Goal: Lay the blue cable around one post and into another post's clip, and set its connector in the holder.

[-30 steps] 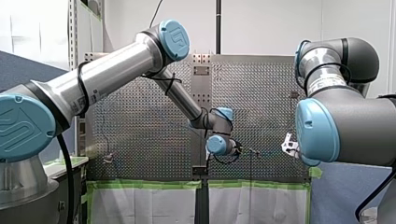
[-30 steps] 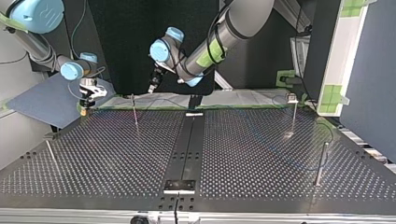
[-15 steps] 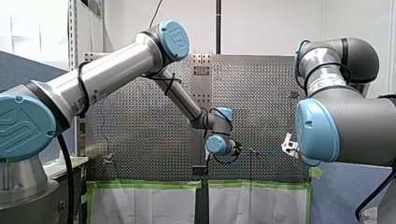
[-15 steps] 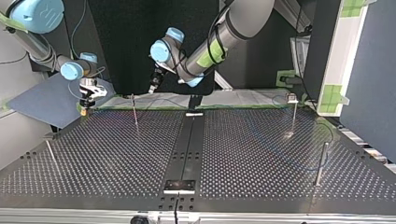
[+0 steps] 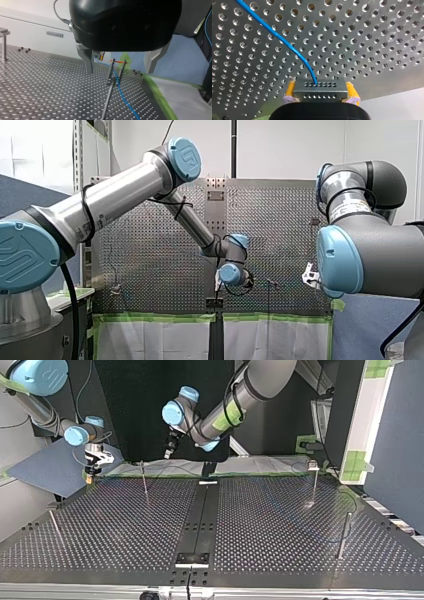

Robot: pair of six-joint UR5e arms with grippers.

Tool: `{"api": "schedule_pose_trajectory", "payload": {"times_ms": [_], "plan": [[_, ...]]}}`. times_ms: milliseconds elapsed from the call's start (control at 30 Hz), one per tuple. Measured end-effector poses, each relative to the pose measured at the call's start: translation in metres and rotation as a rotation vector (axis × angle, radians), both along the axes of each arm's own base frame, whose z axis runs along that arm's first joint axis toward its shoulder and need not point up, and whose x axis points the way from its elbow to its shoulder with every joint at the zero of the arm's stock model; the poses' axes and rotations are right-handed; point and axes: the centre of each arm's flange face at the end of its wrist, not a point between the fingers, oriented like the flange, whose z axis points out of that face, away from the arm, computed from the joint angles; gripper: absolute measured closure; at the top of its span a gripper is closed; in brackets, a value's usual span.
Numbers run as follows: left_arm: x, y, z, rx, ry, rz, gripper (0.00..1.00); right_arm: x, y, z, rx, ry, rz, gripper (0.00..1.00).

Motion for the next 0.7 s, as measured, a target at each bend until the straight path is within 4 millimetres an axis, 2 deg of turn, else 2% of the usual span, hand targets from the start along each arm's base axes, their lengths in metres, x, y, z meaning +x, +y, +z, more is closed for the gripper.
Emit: {"api": "schedule_pose_trajectory", "payload": {"times_ms": [300, 700], "plan": [[-0.013, 0.011, 0.033, -0.061, -0.059, 0.061, 0.0, 0.0, 0.0, 0.0, 0.0, 0.0, 0.001, 1.0], [-0.021, 0.032, 0.073, -0.205, -0.102, 0.12, 0.0, 0.003, 0.001, -0.001, 0.004, -0.006, 0.005, 1.0]]}}
